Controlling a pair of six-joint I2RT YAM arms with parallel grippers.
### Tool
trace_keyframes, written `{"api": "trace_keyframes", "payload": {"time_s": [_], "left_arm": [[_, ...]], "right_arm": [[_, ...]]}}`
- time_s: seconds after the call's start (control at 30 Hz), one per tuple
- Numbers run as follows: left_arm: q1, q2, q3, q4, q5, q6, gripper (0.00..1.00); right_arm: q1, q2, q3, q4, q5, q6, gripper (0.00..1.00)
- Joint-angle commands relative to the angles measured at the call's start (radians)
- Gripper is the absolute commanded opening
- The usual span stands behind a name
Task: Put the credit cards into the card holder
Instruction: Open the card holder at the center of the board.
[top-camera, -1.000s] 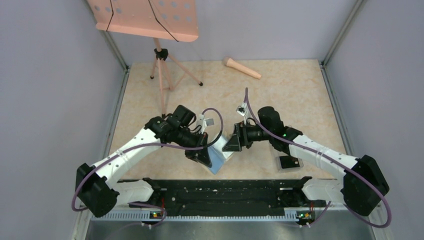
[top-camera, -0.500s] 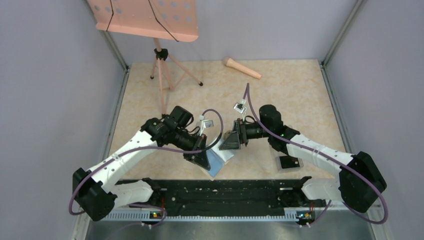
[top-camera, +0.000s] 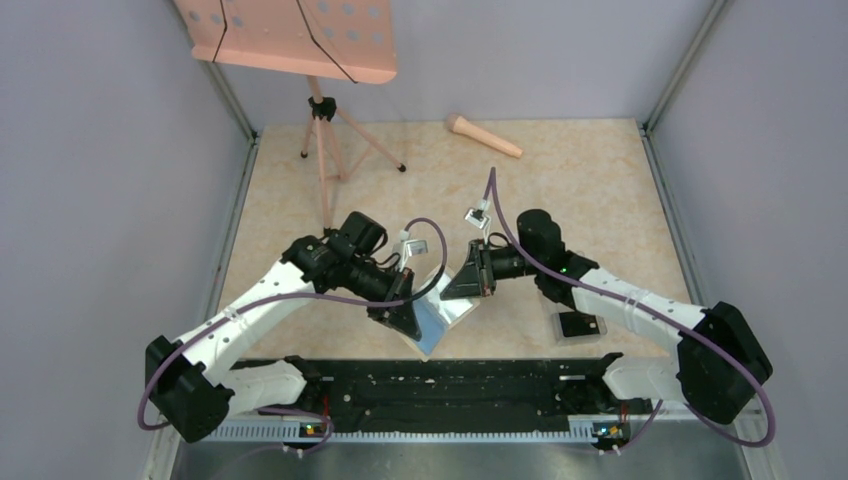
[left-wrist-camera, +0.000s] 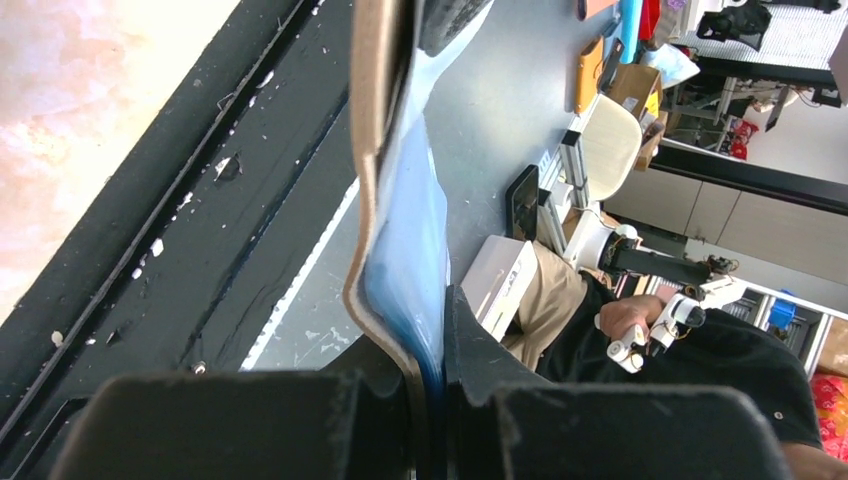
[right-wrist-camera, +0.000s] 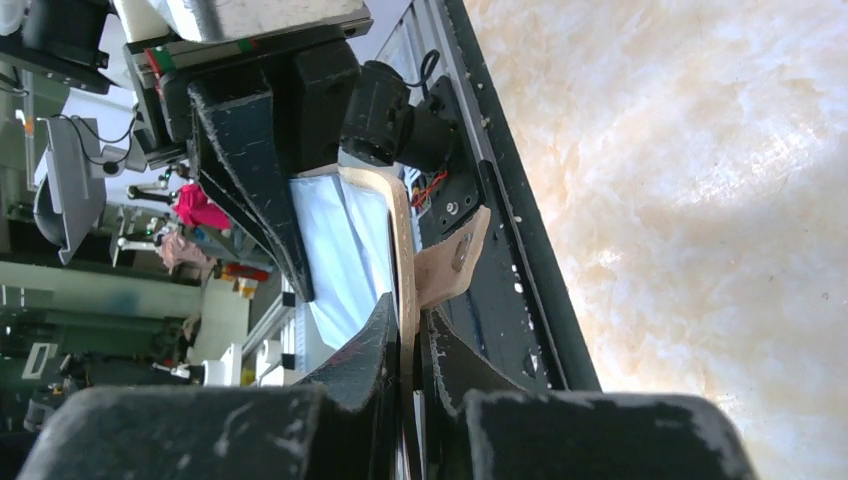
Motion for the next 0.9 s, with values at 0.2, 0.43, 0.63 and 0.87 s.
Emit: {"api": "trace_keyframes", "payload": {"time_s": [0.2, 0.43, 0.63, 0.87], "left_arm": [[-0.005, -0.09, -0.057, 0.143, -0.09, -0.014, 0.0], [-0.003, -0.102, -0.135, 0.312, -0.088, -0.051, 0.0], [-0.003, -0.095, -0.142, 0.346, -0.043, -0.05, 0.0], [-0.003, -0.08, -0.138, 0.313, -0.008, -0.034, 0.0]], "right_arm": [[-0.04, -0.127, -0.086, 0.155, 0.032, 0.103, 0.0], [-0.067, -0.26, -0.145, 0.246, -0.021, 0.163, 0.0], [-0.071, -0.271, -0.121, 0.176, -0.034, 0.08, 0.31], [-0.071, -0.14, -0.005, -0.017, -0.025, -0.048, 0.55]]}}
